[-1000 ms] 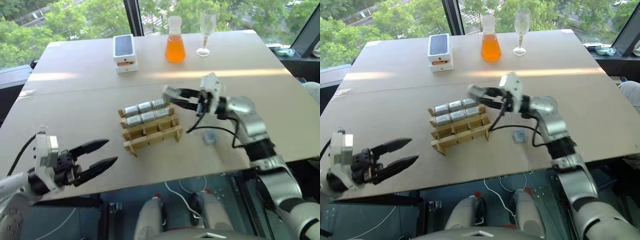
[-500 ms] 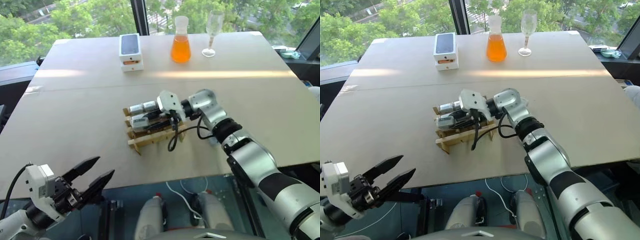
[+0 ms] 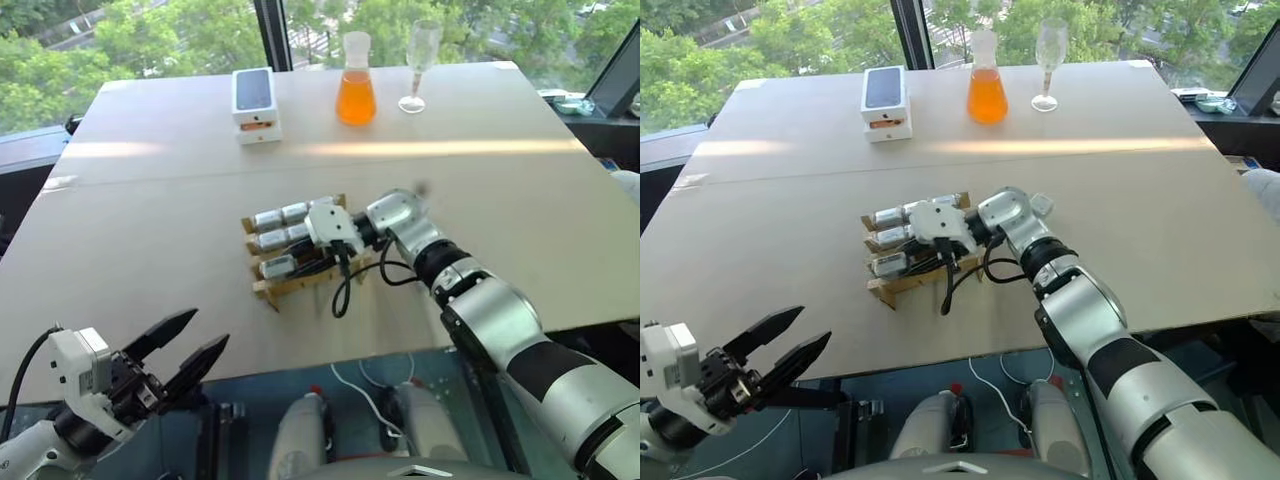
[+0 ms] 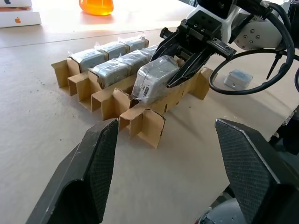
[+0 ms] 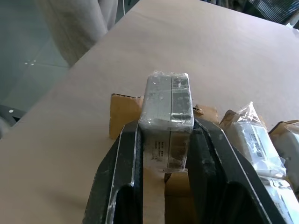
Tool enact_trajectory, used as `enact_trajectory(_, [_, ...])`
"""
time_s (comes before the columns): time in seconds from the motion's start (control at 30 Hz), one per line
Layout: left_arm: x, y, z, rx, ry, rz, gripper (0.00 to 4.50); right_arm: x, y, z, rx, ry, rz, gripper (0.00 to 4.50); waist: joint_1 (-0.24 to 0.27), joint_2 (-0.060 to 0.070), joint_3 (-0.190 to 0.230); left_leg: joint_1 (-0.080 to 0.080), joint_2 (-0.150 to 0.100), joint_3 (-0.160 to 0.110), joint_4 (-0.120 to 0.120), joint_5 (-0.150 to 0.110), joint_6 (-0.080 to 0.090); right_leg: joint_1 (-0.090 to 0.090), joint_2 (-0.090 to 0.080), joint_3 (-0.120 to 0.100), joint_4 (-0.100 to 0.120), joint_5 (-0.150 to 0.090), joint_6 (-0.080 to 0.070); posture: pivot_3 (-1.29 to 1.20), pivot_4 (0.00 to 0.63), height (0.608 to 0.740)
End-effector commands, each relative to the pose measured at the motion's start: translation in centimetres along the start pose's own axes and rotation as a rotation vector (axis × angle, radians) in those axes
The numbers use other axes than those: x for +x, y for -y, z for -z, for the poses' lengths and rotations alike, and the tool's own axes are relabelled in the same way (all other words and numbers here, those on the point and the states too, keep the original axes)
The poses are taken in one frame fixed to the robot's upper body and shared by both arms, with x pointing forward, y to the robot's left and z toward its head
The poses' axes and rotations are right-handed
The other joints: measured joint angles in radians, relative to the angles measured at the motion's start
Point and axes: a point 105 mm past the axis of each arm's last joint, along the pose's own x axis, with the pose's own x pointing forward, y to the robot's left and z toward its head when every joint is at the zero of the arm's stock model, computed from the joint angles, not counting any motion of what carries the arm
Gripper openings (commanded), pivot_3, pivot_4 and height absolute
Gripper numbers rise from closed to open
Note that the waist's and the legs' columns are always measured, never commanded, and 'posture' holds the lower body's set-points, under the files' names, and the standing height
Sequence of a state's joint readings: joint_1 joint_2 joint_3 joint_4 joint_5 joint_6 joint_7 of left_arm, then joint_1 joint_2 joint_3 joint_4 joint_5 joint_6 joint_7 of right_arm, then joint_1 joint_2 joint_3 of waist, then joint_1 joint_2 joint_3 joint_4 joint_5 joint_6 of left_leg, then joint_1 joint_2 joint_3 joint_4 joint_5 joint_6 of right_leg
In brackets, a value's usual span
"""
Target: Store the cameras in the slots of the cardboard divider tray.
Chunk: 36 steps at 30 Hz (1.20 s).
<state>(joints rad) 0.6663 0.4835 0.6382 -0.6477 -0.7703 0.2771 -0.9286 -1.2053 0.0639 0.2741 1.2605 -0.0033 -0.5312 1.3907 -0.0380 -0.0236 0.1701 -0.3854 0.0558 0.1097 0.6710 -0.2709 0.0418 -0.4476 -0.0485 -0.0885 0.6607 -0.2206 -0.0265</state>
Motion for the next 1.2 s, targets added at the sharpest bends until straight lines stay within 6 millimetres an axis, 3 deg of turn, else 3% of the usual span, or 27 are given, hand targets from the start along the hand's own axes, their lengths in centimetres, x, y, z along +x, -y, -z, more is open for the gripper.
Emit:
enact_trajectory(0.03, [0.3,0.2,-0.5,0.026,0.012,0.013,3.40,-0.1,1.3,-0.9,-0.064,-0.016,0.057,0.76,-0.001,0.000,0.000,0.000,0.000,0.000,0.000,0.000,0.000,0.000,0.000,0.000,0.000,0.000,0.000,0.00,0.150,0.740])
enact_trajectory(0.47, [0.5,0.4,-0.7,0.027,0.021,0.008,3.40,0.8,-0.6,0.2,-0.086,-0.067,-0.062,0.76,-0.002,0.000,0.000,0.000,0.000,0.000,0.000,0.001,-0.001,0.000,-0.001,0.000,0.000,0.000,0.000,0.00,0.150,0.740])
enact_trajectory(0.53, [0.5,0.4,-0.6,0.026,0.021,0.005,3.40,0.9,-0.3,0.4,-0.074,-0.085,-0.039,1.80,-0.002,0.000,0.000,0.000,0.000,0.000,0.000,0.001,-0.001,0.000,-0.001,0.000,0.000,0.000,0.000,0.00,0.150,0.740])
enact_trajectory(0.57, [0.5,0.4,-0.6,0.026,0.021,0.004,3.40,0.9,-0.1,0.5,-0.067,-0.092,-0.027,2.11,-0.002,0.000,0.000,0.000,0.000,0.000,0.000,0.001,-0.001,0.000,-0.001,0.000,0.000,0.000,0.000,0.00,0.150,0.740])
enact_trajectory(0.7, [0.6,0.6,-0.6,0.021,0.025,0.006,3.40,0.7,1.4,-0.8,0.026,-0.005,0.061,4.18,-0.002,0.000,0.000,0.000,0.000,0.000,0.000,0.001,-0.001,0.000,-0.001,0.000,0.000,0.000,0.000,0.00,0.150,0.740])
enact_trajectory(0.73, [0.6,0.6,-0.6,0.020,0.025,0.008,3.40,0.4,1.6,-1.0,0.040,0.010,0.064,4.43,-0.003,0.000,0.000,0.000,0.000,0.000,0.000,0.001,-0.001,0.000,-0.001,0.000,0.000,0.000,-0.001,0.00,0.150,0.740])
enact_trajectory(0.9, [1.0,0.7,-0.5,0.017,0.027,0.020,3.40,-3.3,2.7,-3.4,0.084,0.155,0.071,4.43,0.000,0.000,0.001,-0.001,0.000,-0.001,0.000,0.000,0.000,0.000,-0.002,-0.001,-0.001,0.000,-0.001,0.00,0.150,0.740])
enact_trajectory(1.0, [1.6,0.8,-0.5,0.007,0.033,0.046,3.40,-6.8,3.0,-4.9,0.106,0.265,0.111,4.43,0.003,0.001,0.001,-0.001,0.000,-0.001,0.000,0.000,0.000,0.000,-0.002,-0.002,-0.001,0.000,0.000,0.00,0.150,0.740])
enact_trajectory(1.1, [2.2,0.7,-0.5,0.003,0.038,0.077,3.40,-10.7,1.7,-5.3,0.115,0.286,0.208,4.43,0.012,0.001,0.000,-0.002,-0.001,-0.003,-0.001,0.000,0.000,0.000,-0.003,-0.004,-0.002,0.000,0.000,0.00,0.150,0.740])
enact_trajectory(1.2, [2.9,0.6,-0.8,0.006,0.046,0.119,3.40,-14.1,-0.4,-3.8,0.107,0.171,0.426,4.43,0.025,0.000,0.000,-0.006,-0.002,-0.007,-0.001,0.001,-0.001,0.000,-0.004,-0.008,-0.004,0.000,0.000,0.00,0.150,0.740])
